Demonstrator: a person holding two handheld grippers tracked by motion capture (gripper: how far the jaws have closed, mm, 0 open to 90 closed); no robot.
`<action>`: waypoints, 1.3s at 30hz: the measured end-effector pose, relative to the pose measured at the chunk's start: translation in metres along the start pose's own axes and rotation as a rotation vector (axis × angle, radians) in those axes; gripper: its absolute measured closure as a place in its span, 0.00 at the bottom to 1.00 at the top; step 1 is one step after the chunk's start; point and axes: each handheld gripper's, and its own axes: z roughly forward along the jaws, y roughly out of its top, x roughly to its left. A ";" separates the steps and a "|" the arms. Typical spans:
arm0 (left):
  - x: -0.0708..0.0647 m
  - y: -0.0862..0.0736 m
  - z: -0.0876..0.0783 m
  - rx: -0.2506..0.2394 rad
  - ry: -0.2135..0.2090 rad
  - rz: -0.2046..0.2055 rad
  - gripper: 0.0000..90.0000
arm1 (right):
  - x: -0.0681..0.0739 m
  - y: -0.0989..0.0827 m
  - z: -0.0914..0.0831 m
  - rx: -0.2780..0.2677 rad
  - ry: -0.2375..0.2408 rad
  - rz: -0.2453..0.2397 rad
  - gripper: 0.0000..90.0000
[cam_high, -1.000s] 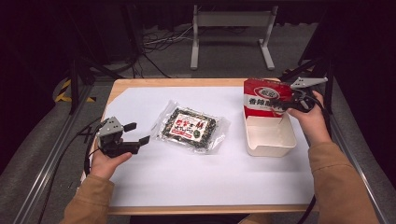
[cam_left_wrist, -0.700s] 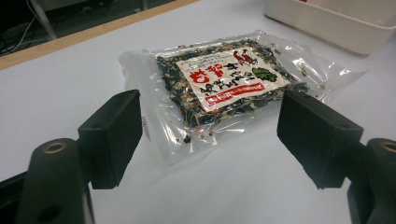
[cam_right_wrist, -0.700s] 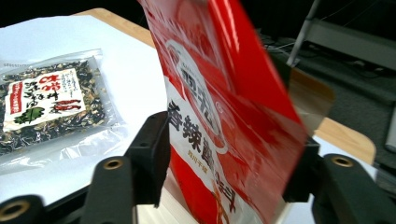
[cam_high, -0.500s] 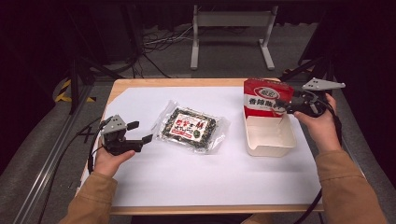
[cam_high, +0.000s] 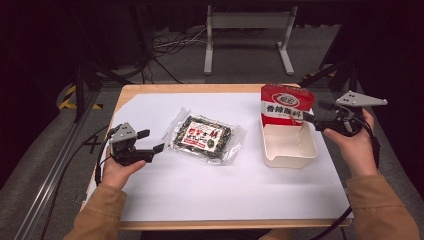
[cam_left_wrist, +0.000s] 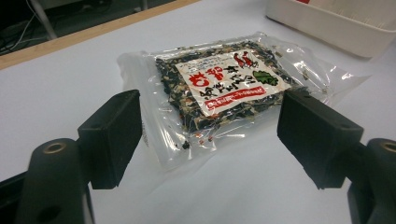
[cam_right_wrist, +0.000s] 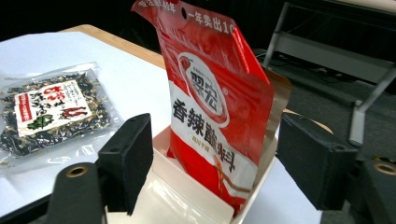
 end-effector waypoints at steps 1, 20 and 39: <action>0.000 0.000 0.000 0.003 0.000 0.001 0.25 | 0.002 -0.001 -0.002 0.000 -0.011 -0.007 0.29; 0.002 0.003 0.011 0.038 0.028 -0.029 0.26 | 0.052 -0.016 -0.020 -0.016 0.116 -0.033 0.36; 0.016 0.008 0.020 0.070 0.019 -0.149 0.25 | 0.085 -0.026 -0.010 0.018 0.231 -0.025 0.39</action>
